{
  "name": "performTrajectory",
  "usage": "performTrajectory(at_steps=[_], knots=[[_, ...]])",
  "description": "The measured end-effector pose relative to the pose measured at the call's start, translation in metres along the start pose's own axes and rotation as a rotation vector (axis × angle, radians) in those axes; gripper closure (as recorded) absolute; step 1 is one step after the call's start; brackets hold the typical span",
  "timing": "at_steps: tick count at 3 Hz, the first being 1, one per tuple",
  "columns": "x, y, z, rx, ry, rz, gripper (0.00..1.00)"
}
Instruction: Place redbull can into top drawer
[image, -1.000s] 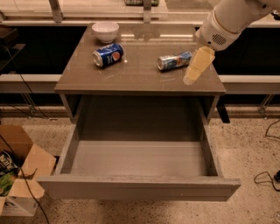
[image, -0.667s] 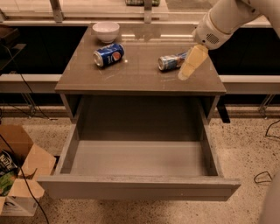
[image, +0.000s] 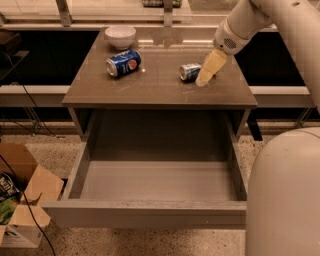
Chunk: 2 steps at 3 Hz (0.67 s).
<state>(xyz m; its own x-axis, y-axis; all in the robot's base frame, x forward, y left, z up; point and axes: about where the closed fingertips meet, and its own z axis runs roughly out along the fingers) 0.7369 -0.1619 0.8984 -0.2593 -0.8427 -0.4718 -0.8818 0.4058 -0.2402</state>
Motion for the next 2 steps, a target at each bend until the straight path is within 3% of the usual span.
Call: performTrajectory(at_steps=[1,2], knots=[[0.012,-0.002,0.031,-0.029,-0.029,0.11,0.0],[0.016,-0.009,0.056,-0.041,-0.051,0.168,0.0]])
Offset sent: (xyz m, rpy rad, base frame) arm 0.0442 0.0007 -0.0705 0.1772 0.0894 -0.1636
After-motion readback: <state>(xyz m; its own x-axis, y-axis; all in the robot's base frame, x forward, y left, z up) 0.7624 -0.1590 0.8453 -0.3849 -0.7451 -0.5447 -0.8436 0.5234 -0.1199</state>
